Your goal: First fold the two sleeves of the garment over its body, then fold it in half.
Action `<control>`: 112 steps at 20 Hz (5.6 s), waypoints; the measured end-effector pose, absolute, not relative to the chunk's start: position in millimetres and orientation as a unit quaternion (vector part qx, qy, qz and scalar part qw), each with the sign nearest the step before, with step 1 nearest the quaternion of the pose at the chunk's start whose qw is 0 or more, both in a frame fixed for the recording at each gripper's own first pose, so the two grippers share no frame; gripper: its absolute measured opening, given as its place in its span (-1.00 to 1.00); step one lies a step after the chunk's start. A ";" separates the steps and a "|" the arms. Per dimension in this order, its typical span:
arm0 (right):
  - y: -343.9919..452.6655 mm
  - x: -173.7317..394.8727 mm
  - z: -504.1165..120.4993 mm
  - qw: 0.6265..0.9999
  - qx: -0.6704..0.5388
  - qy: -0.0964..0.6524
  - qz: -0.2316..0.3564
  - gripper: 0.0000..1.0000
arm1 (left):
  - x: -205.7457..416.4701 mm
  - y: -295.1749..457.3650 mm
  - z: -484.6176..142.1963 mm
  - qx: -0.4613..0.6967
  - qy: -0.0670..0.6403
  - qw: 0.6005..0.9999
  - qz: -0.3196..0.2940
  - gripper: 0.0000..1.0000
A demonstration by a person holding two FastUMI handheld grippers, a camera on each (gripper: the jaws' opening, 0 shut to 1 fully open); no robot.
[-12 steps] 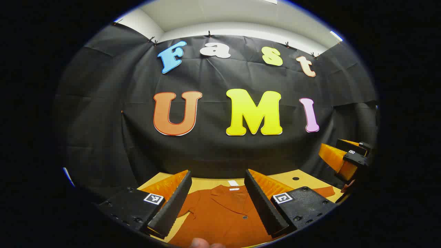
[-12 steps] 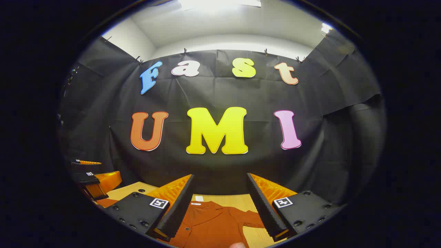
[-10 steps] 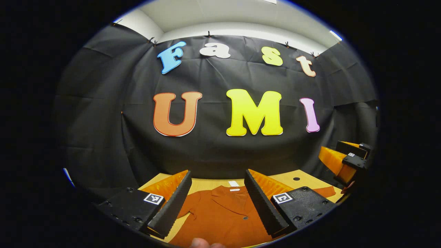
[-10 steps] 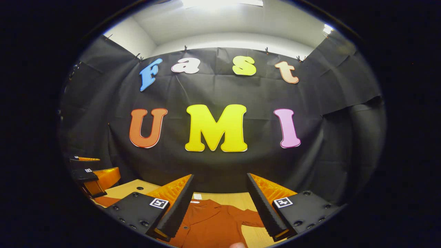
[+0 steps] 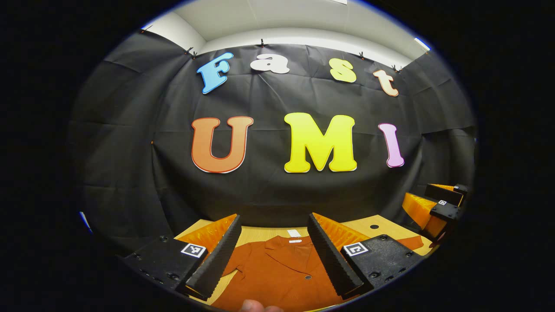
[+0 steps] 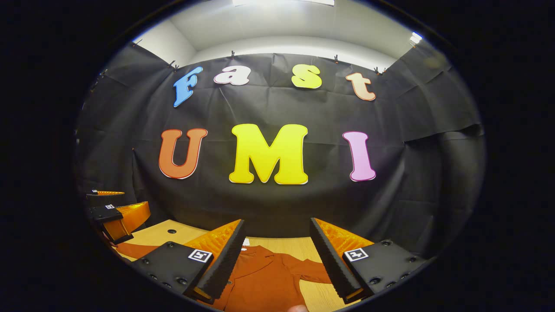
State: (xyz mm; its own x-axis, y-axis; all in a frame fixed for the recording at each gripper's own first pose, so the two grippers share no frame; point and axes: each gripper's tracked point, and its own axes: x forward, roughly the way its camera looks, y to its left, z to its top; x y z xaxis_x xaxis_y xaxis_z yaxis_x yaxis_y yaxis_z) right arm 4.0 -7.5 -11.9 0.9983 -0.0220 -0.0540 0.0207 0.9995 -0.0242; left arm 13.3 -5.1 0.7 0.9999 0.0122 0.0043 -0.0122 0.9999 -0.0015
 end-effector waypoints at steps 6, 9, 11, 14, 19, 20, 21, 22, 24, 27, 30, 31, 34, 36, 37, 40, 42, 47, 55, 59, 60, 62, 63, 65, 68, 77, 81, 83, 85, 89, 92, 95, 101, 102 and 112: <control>-8.8 6.3 -21.8 0.999 -0.010 0.039 -0.009 0.89 | 14.8 2.1 -6.7 -0.002 0.009 1.000 0.016 0.97; -9.0 6.7 -19.5 0.999 -0.010 0.036 -0.007 0.87 | 16.2 6.3 -7.7 0.001 0.012 1.000 0.020 0.98; -8.0 7.4 -19.6 0.999 -0.009 0.037 -0.004 0.87 | 15.6 7.1 -7.3 0.002 0.012 1.000 0.022 0.98; -9.0 7.6 -18.9 0.999 -0.007 0.037 -0.004 0.87 | 14.3 9.2 -7.6 0.003 0.011 1.000 0.026 0.98; -13.4 7.6 -25.9 0.999 -0.007 0.047 -0.004 0.87 | 12.6 5.5 -8.2 0.003 0.012 1.000 0.024 0.98; -13.7 7.8 -26.5 0.999 -0.006 0.049 -0.003 0.86 | 11.7 6.0 -7.5 0.003 0.013 1.000 0.025 0.98; -14.3 6.6 -26.4 0.999 -0.007 0.049 -0.003 0.86 | 11.2 5.9 -8.2 0.004 0.013 1.000 0.024 0.98; -14.6 6.7 -26.2 0.999 -0.008 0.049 -0.002 0.89 | 10.7 5.6 -8.7 0.004 0.015 1.000 0.024 0.98; -14.5 6.2 -26.1 0.999 -0.005 0.048 0.002 0.89 | 10.0 5.8 -11.1 0.005 0.017 1.000 0.026 0.98; -16.1 7.2 -27.0 0.999 -0.005 0.048 0.005 0.87 | 10.5 5.2 -11.6 0.005 0.018 0.999 0.029 0.98; -20.5 8.3 -28.6 0.999 -0.003 0.051 0.003 0.87 | 11.3 3.5 -12.9 0.008 0.018 0.999 0.029 0.98; -22.8 9.1 -30.4 0.999 -0.002 0.052 0.002 0.87 | 11.1 1.8 -12.9 0.009 0.018 0.999 0.029 0.98; -31.4 11.7 -34.0 0.998 -0.002 0.058 -0.003 0.87 | 10.8 -3.1 -15.4 0.009 0.021 0.999 0.025 0.98; -40.1 10.7 -37.2 0.998 -0.003 0.061 -0.004 0.88 | 10.3 -7.0 -18.7 0.009 0.025 0.999 0.022 0.98; -43.9 10.5 -39.5 0.998 -0.004 0.062 -0.001 0.88 | 10.5 -9.3 -20.8 0.010 0.027 0.999 0.019 0.98; -64.8 10.8 -50.7 0.997 -0.009 0.075 -0.006 0.89 | 9.3 -13.8 -27.1 0.015 0.036 0.999 0.014 0.98; -87.4 11.2 -58.5 0.996 0.000 0.085 -0.024 0.89 | 8.9 -14.8 -29.3 0.015 0.041 0.999 0.017 0.98; -147.2 24.5 -90.2 0.991 -0.001 0.113 -0.068 0.88 | 15.3 -24.6 -35.3 0.011 0.054 0.998 0.022 0.98; -288.0 29.6 -185.6 0.967 0.002 0.205 -0.154 0.89 | 28.6 -45.0 -46.1 0.016 0.084 0.996 0.030 0.98; -338.9 19.7 -246.5 0.946 0.023 0.258 -0.196 0.89 | 31.8 -56.1 -49.3 0.030 0.092 0.995 0.038 0.98; -346.9 17.8 -262.1 0.940 0.037 0.270 -0.203 0.89 | 32.7 -59.5 -51.5 0.032 0.096 0.994 0.040 0.98; -362.2 12.4 -289.9 0.927 0.055 0.299 -0.218 0.89 | 32.3 -63.4 -54.0 0.030 0.103 0.993 0.049 0.98; -366.2 14.0 -303.1 0.921 0.060 0.311 -0.227 0.89 | 31.2 -64.7 -55.6 0.028 0.106 0.992 0.054 0.98; -380.5 10.6 -327.1 0.909 0.063 0.330 -0.247 0.89 | 28.8 -70.5 -60.0 0.029 0.114 0.992 0.054 0.98; -391.0 2.3 -346.4 0.894 0.072 0.350 -0.271 0.89 | 29.8 -72.3 -61.8 0.048 0.123 0.990 0.047 0.98; -388.5 -0.3 -371.6 0.876 0.090 0.380 -0.281 0.67 | 30.2 -56.4 -57.5 0.052 0.118 0.990 0.053 0.98; -391.8 0.9 -370.3 0.874 0.117 0.384 -0.275 0.15 | 31.0 -48.7 -55.3 0.050 0.115 0.991 0.055 0.98; -392.1 1.0 -370.6 0.872 0.133 0.383 -0.273 -0.60 | 30.1 -44.0 -54.3 0.052 0.116 0.990 0.056 0.98; -389.7 1.3 -369.0 0.874 0.134 0.385 -0.264 -0.94 | 30.5 -39.2 -55.2 0.049 0.115 0.990 0.058 0.98; -382.5 8.8 -345.3 0.883 0.130 0.374 -0.251 -0.96 | 28.3 -30.6 -53.5 0.048 0.112 0.991 0.060 0.98; -372.1 19.3 -307.8 0.899 0.117 0.346 -0.241 -0.96 | 28.1 -23.1 -55.5 0.038 0.112 0.991 0.062 0.98; -353.7 47.9 -264.7 0.919 0.106 0.311 -0.219 -0.96 | 27.9 -15.3 -56.2 0.027 0.109 0.992 0.063 0.99; -261.8 128.1 -164.5 0.958 0.076 0.242 -0.131 -0.96 | 32.8 10.4 -56.8 0.012 0.097 0.993 0.066 0.99; -236.4 144.6 -148.7 0.963 0.079 0.231 -0.112 -0.96 | 33.3 16.5 -53.3 0.018 0.090 0.994 0.066 0.99; 8.9 246.0 -106.5 0.978 0.037 0.200 0.055 -0.95 | 14.9 125.3 -51.5 0.007 0.069 0.990 0.126 0.99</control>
